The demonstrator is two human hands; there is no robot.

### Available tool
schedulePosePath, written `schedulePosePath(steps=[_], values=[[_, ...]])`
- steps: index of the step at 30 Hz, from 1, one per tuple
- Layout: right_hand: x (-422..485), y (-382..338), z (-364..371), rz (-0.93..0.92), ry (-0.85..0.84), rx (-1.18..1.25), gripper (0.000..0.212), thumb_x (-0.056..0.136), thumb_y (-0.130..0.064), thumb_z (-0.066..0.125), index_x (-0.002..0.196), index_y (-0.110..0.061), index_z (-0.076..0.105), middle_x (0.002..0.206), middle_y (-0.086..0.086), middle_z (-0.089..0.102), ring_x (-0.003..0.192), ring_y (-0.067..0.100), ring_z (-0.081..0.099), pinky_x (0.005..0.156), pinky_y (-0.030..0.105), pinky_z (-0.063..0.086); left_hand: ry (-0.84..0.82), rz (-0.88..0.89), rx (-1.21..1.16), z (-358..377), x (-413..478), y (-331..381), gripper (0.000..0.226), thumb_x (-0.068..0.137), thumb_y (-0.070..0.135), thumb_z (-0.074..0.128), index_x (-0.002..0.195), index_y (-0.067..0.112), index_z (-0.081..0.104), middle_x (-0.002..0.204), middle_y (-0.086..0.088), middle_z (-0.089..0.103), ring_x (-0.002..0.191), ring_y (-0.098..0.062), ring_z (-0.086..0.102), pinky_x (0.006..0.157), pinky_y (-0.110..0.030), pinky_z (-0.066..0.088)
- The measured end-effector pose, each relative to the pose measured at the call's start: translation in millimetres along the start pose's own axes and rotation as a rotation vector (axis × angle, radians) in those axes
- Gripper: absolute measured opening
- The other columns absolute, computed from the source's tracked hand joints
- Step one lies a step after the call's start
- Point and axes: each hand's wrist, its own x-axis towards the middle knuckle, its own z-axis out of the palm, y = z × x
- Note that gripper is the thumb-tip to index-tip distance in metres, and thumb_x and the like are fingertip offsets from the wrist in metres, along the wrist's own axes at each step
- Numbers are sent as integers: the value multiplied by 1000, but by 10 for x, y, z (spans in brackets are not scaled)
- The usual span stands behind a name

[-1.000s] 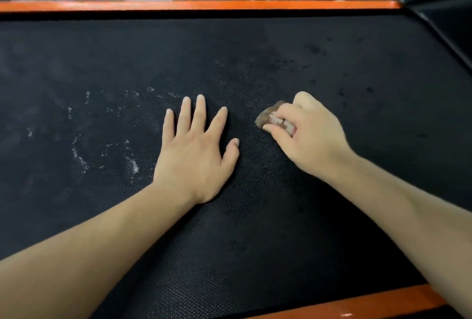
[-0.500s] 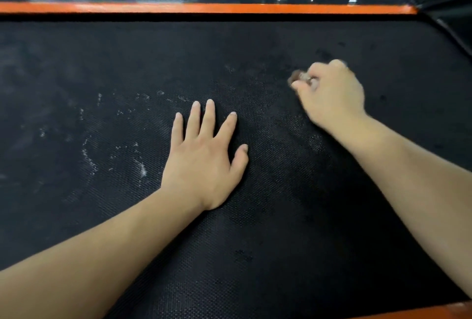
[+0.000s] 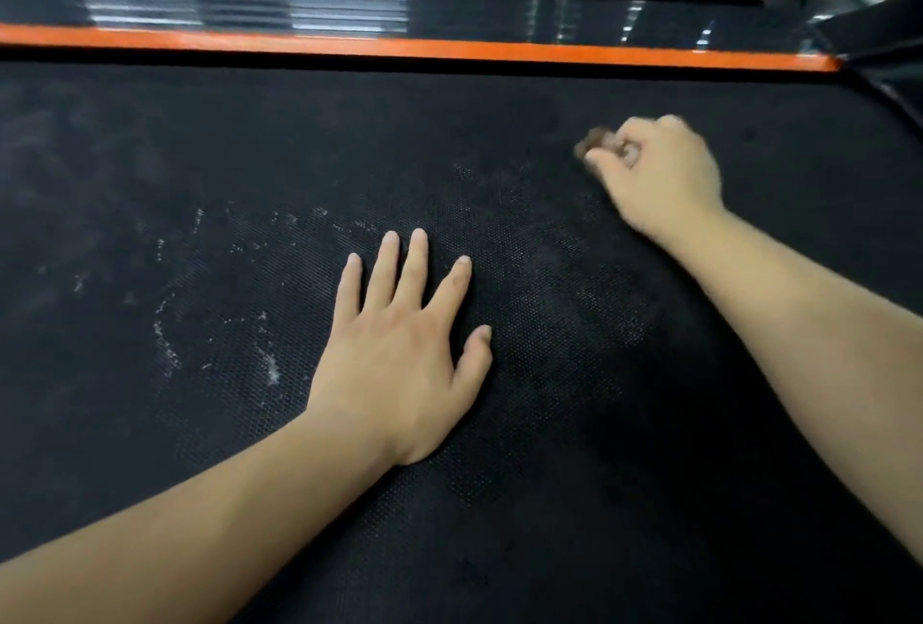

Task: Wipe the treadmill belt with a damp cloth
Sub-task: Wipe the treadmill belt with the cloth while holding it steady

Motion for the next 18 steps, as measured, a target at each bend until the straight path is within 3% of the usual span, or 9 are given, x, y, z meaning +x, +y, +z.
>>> schedulePosePath(steps=[2, 6, 7, 10, 11, 15, 16, 18], values=[[120, -18, 31, 105, 53, -26, 29, 91, -49, 59, 99, -22, 67, 104, 10, 53, 95, 34, 58, 72, 33, 39, 2, 3, 2, 1, -1, -7, 73, 97, 64, 10, 162, 31, 17, 171, -11, 6, 157, -29, -6, 126, -53, 2], [-147, -293, 178, -221, -114, 35, 26, 90, -49, 62, 91, -24, 65, 90, 3, 48, 78, 22, 47, 67, 31, 34, 0, -1, 9, 7, 8, 0, 73, 97, 64, 11, 162, 31, 19, 170, -12, 8, 157, -30, -3, 126, -54, 4], [-76, -249, 162, -200, -85, 13, 27, 90, -50, 62, 93, -23, 66, 91, 4, 50, 80, 23, 49, 67, 31, 36, -2, -1, 11, 9, 7, -1, 73, 97, 64, 11, 162, 31, 20, 170, -12, 9, 157, -31, -3, 125, -55, 4], [328, -89, 116, 116, 58, -34, 32, 91, -50, 59, 104, -22, 67, 110, 11, 56, 99, 33, 59, 75, 35, 41, -4, -2, 20, -2, 5, -4, 74, 97, 65, 10, 162, 31, 20, 170, -12, 9, 157, -31, -3, 125, -54, 3], [382, -116, 141, 124, 72, -50, 32, 92, -49, 58, 106, -22, 67, 112, 12, 56, 101, 35, 59, 76, 36, 43, -3, -3, 22, -6, 5, -6, 74, 96, 65, 10, 162, 31, 19, 170, -12, 8, 157, -31, -3, 125, -54, 2], [327, -285, 298, -183, -94, -23, 27, 91, -52, 59, 94, -26, 63, 97, 6, 51, 85, 25, 49, 72, 34, 40, -8, 4, 15, -4, 13, 2, 74, 96, 65, 10, 162, 31, 19, 170, -12, 7, 157, -31, -4, 125, -55, 2], [414, -218, 280, -159, -84, -25, 27, 90, -52, 59, 93, -26, 63, 97, 5, 52, 85, 25, 49, 72, 33, 39, -5, 3, 15, 1, 14, 1, 74, 97, 65, 11, 162, 31, 20, 170, -12, 8, 157, -31, -4, 125, -55, 3], [699, -61, 203, 56, 9, -19, 29, 90, -51, 59, 96, -24, 65, 104, 8, 60, 93, 30, 58, 72, 32, 39, 7, 0, 16, 8, 12, 1, 74, 97, 65, 11, 161, 31, 21, 170, -11, 8, 157, -30, -4, 126, -54, 3]])
